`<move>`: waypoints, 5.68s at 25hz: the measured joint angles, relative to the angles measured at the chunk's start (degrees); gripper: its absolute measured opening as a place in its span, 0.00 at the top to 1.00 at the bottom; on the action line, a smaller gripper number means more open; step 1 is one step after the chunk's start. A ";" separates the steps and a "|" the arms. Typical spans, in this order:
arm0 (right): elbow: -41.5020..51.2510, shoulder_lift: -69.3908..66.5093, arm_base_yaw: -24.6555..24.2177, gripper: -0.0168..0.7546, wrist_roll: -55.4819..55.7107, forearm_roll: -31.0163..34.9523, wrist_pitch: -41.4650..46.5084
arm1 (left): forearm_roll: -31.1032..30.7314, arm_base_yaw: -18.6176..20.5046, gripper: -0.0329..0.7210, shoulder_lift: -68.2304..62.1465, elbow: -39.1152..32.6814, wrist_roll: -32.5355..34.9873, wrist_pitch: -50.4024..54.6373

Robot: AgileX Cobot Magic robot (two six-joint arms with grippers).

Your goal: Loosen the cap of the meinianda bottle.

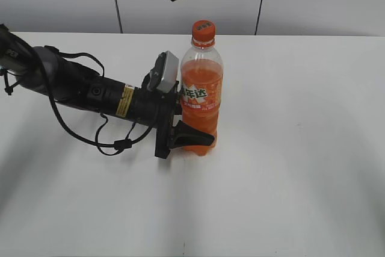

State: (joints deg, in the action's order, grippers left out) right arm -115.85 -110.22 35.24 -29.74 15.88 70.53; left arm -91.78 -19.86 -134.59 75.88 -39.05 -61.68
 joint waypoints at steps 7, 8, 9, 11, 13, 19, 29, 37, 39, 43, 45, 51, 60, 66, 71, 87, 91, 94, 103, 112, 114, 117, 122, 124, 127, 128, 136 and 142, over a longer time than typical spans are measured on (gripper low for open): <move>-1.32 0.30 0.00 0.51 28.68 -5.35 0.00 | 0.00 -0.06 0.42 0.12 0.00 -0.17 0.63; -1.32 0.56 0.00 0.51 31.91 -5.79 0.00 | 0.00 -0.06 0.42 0.12 0.00 -0.17 0.74; -1.32 0.96 0.00 0.51 34.69 -6.09 0.00 | 0.00 -0.06 0.42 0.19 0.00 -0.24 0.87; -0.98 2.37 0.00 0.51 38.42 -6.57 0.00 | 0.00 -0.06 0.42 0.23 0.00 -0.30 1.06; 0.24 4.01 0.00 0.51 41.83 -8.09 0.00 | 0.05 -0.06 0.42 0.25 0.00 -0.35 1.19; 6.31 5.18 0.00 0.51 46.85 -8.40 0.00 | 0.23 -0.12 0.42 0.30 0.00 -0.37 1.32; 6.83 4.40 0.00 0.51 49.26 -8.34 0.00 | 0.28 -0.16 0.42 0.30 0.00 -0.42 1.44; 6.83 0.93 0.58 0.51 50.00 -7.72 0.00 | 0.35 -0.16 0.42 0.30 0.00 -0.42 1.44; 6.83 0.93 0.58 0.51 50.39 -7.58 0.00 | 0.35 -0.16 0.42 0.30 0.00 -0.42 1.44; 6.83 0.93 0.58 0.51 50.87 -7.55 0.00 | 0.37 -0.16 0.42 0.30 0.00 -0.42 1.44; 6.83 0.93 0.58 0.51 50.94 -7.55 0.00 | 0.42 -0.16 0.42 0.30 0.00 -0.42 1.44; 6.83 -0.34 0.58 0.51 51.11 -7.44 0.00 | 0.42 -0.16 0.42 0.30 0.00 -0.42 1.46; 6.83 -1.04 0.58 0.51 51.22 -7.27 0.00 | 0.42 -0.16 0.42 0.30 0.00 -0.42 1.46; 6.83 -1.04 0.58 0.51 51.22 -6.90 0.00 | 0.42 -0.16 0.42 0.30 0.00 -0.42 1.46; 6.83 -1.04 0.58 0.51 51.22 -6.90 0.00 | 0.42 -0.16 0.42 0.30 0.00 -0.42 1.46; 6.83 -1.04 0.58 0.62 51.13 -7.08 0.11 | 0.42 -0.16 0.42 0.30 0.00 -0.42 1.41; 6.83 -1.04 0.58 0.62 47.57 -7.13 0.15 | 0.42 -0.16 0.42 0.30 0.00 -0.42 1.41; 6.83 -1.04 0.58 0.62 41.33 -7.13 0.17 | 0.44 -0.16 0.42 0.30 0.00 -0.42 1.41; 6.83 -1.04 0.58 0.62 21.47 -6.90 0.17 | 0.48 -0.16 0.42 0.30 0.00 -0.42 0.93; 6.83 -1.04 0.58 0.62 4.45 -6.50 0.17 | 0.11 -0.11 0.42 0.30 0.00 -0.42 0.73; 6.83 -1.04 0.58 0.62 1.50 -6.25 0.17 | -0.39 -0.11 0.42 0.30 0.06 -0.42 0.48; 6.83 -1.04 0.58 0.62 -3.02 -5.99 0.22 | -0.92 -0.07 0.42 0.30 0.18 -0.55 0.31; 6.83 -1.04 0.58 0.62 -8.55 -5.87 0.34 | -1.12 -0.01 0.42 0.30 0.18 -0.55 0.23; 6.83 -1.04 0.58 0.62 -10.36 -5.87 0.39 | -1.11 -0.01 0.42 0.30 0.18 -0.55 0.19; 6.83 -1.04 0.58 0.62 -13.20 -5.83 0.39 | -1.11 -0.01 0.42 0.30 0.18 -0.59 0.19; 6.83 -1.04 0.58 0.62 -14.58 -5.83 0.39 | -1.19 -0.01 0.42 0.30 0.23 -0.59 0.19; 6.83 -1.04 0.58 0.62 -21.91 -5.63 0.44 | -1.21 -0.01 0.42 0.30 0.27 -0.76 0.19; 6.83 -1.04 0.58 0.63 -25.20 -5.32 0.44 | -1.33 -0.01 0.42 0.30 0.34 -0.81 0.19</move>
State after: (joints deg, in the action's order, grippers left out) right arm -109.02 -111.27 35.83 -54.94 10.57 70.97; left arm -93.10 -19.87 -134.29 76.22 -39.86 -61.49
